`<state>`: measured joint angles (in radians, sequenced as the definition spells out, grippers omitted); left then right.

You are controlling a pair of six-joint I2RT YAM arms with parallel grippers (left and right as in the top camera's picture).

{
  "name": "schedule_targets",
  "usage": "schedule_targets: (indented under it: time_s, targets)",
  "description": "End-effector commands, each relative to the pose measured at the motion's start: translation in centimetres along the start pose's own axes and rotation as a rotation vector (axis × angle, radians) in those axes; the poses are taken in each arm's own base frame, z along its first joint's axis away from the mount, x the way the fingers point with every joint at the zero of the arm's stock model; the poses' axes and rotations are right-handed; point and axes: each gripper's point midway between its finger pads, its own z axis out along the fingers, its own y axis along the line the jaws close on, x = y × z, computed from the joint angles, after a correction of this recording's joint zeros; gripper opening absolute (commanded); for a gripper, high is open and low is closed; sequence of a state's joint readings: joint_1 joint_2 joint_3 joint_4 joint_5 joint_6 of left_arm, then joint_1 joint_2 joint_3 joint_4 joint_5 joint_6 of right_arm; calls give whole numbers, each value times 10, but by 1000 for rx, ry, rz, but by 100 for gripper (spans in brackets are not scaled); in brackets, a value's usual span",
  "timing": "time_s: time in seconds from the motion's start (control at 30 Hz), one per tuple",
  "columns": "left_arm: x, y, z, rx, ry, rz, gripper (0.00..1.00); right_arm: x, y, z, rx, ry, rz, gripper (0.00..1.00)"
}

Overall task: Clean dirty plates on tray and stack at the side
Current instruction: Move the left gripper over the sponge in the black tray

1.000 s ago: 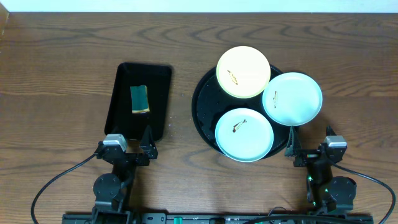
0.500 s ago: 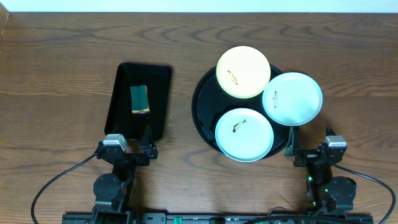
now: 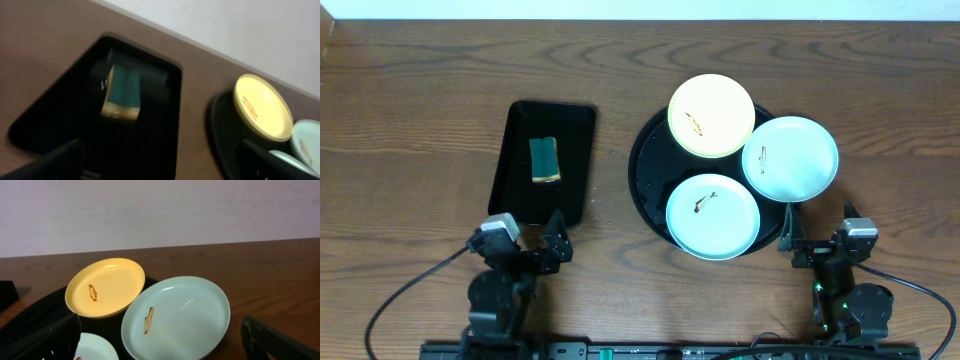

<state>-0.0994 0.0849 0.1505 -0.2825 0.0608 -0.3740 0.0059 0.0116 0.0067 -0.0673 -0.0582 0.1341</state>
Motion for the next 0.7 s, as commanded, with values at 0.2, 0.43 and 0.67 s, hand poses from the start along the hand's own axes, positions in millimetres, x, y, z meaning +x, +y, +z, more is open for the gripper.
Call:
schedule_targets:
  time_s: [0.2,0.43,0.67]
  targets:
    - [-103,-48,-37,-144,294,-2,96,0,2,0,-7,-1,14,99]
    - [-106,-49,-35,-356,795,41,97,0,2,0,-7,-1,14,99]
    - [-72,-35,-15,-451,1038,31,57,0,2,0,-7,-1,14,99]
